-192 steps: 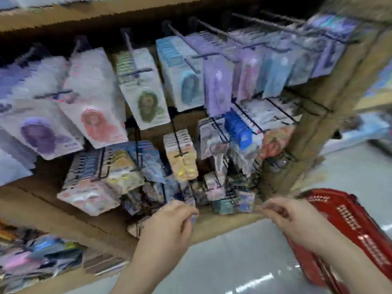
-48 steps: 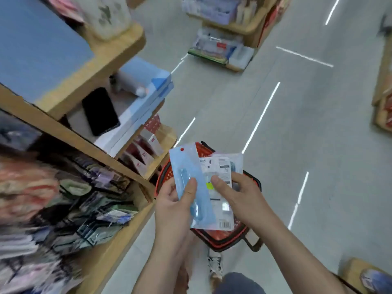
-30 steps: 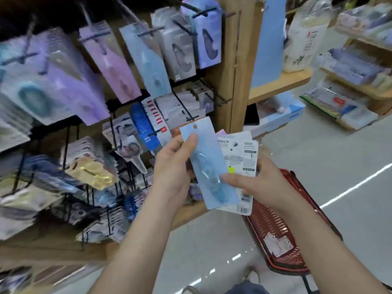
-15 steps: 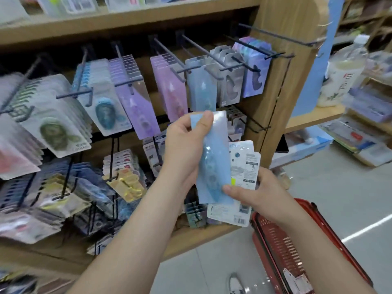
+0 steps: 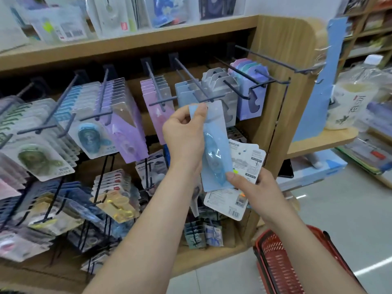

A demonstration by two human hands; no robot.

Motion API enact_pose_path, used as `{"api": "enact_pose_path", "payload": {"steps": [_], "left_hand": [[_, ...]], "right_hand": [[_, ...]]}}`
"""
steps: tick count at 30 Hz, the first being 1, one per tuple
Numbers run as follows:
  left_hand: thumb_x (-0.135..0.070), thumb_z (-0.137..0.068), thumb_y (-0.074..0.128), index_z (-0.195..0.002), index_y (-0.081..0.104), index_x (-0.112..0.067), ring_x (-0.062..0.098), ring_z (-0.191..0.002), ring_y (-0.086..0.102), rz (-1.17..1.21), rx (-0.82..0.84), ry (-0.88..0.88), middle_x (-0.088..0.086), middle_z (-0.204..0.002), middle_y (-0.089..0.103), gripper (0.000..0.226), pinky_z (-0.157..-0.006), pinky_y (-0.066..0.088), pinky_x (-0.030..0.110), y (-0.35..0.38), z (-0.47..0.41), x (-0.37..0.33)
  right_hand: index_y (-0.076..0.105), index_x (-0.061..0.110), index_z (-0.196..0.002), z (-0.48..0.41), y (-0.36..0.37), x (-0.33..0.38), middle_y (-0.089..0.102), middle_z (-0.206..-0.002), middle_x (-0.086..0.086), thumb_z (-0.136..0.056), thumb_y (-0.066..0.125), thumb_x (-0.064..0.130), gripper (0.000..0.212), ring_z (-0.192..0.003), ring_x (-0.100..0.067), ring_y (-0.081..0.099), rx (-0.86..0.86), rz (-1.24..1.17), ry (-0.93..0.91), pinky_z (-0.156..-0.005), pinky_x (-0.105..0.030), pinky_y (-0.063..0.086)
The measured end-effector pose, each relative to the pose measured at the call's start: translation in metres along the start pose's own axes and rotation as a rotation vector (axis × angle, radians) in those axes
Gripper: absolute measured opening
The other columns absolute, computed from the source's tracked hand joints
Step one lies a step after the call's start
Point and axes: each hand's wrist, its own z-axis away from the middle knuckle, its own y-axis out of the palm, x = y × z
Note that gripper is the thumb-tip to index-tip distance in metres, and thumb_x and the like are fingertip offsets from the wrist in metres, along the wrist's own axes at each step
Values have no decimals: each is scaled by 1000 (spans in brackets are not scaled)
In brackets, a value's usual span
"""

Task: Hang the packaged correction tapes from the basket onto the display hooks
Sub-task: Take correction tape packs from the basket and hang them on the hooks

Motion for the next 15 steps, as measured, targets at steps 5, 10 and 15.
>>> {"api": "enact_pose_path", "payload": {"steps": [5,10,15], "left_hand": [[-19,-92,69,-83,74,-19,17,-74,65,-56,-22,3,0,-77,71,11,-78,58,49,5,-5,1],[-20,-95,63,-114,55,-33,7,-80,67,-137,66,35,-9,-91,72,25,-72,56,25,-12,14,4],[-20,-83,78,-116,45,-59,10,-79,71,-423,201,34,-8,-96,70,61,-66,59,29,-36,48,21]], "right_hand": [[69,28,-103,-7,-4,-3,75,-98,19,-91,67,18,16,-90,-1,71,49,-39,19,-67,-17,54],[70,28,-100,-18,-1,-2,76,-96,19,-92,66,13,17,-88,-1,72,48,-85,6,-66,-16,54],[69,28,-99,-26,3,-3,75,-94,20,-91,67,15,15,-84,1,71,22,-88,-27,-63,-12,52]]}}
